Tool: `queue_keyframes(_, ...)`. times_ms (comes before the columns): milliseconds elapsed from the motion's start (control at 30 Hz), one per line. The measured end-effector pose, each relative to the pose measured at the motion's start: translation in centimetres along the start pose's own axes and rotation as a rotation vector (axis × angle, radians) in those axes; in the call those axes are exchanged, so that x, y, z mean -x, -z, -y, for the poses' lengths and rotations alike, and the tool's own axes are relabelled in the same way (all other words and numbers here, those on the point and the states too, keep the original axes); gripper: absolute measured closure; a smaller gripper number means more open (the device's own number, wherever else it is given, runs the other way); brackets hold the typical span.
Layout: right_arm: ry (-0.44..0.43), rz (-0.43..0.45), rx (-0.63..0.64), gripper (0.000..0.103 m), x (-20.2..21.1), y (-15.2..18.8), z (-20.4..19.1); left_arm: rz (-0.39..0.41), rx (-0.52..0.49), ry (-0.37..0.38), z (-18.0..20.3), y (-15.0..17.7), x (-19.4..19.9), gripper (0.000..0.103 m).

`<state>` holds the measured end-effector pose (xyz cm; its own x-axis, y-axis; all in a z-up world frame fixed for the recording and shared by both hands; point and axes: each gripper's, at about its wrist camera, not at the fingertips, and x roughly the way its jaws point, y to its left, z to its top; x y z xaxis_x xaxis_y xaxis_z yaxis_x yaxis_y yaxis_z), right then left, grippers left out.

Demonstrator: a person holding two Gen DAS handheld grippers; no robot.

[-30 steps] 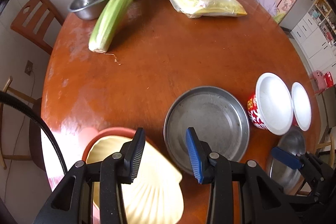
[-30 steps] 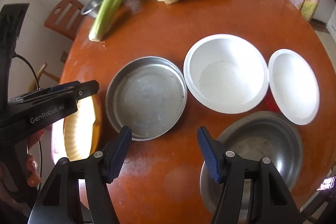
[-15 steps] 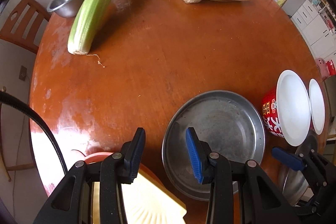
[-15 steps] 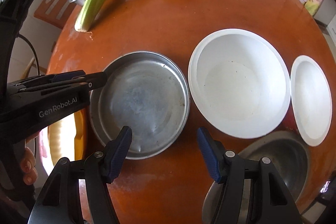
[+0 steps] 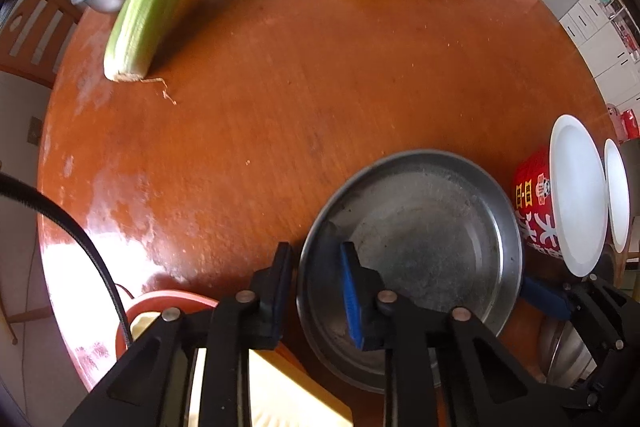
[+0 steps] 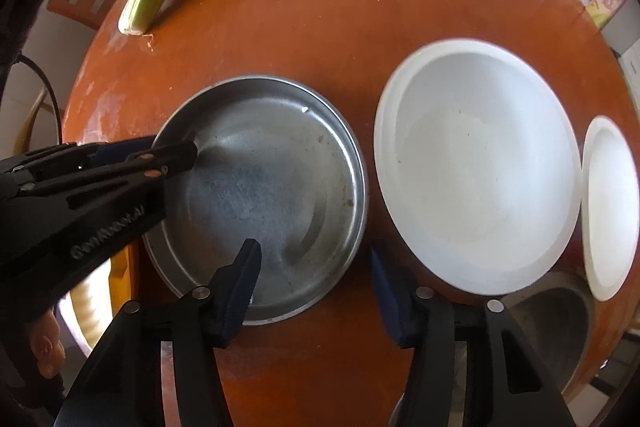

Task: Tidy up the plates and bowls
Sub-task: 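Lift the metal pan with the left gripper toward the stacked plates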

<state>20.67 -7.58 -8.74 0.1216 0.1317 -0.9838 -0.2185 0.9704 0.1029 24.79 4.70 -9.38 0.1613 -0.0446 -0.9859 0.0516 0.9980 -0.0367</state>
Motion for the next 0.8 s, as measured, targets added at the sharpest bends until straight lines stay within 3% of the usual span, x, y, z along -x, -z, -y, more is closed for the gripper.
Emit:
queue_keyframes(267, -0.044, 0.005, -0.002, 0.050, 0.1, -0.4, -0.1, 0.021, 0.003, -0.025, -0.1, 0.0, -0.1, 0.083)
queue_keyframes(800, -0.105, 0.112, -0.023, 0.050, 5.4, -0.2, 0.5, 0.148, 0.026, -0.011, -0.4, 0.3, 6.9, 0.083)
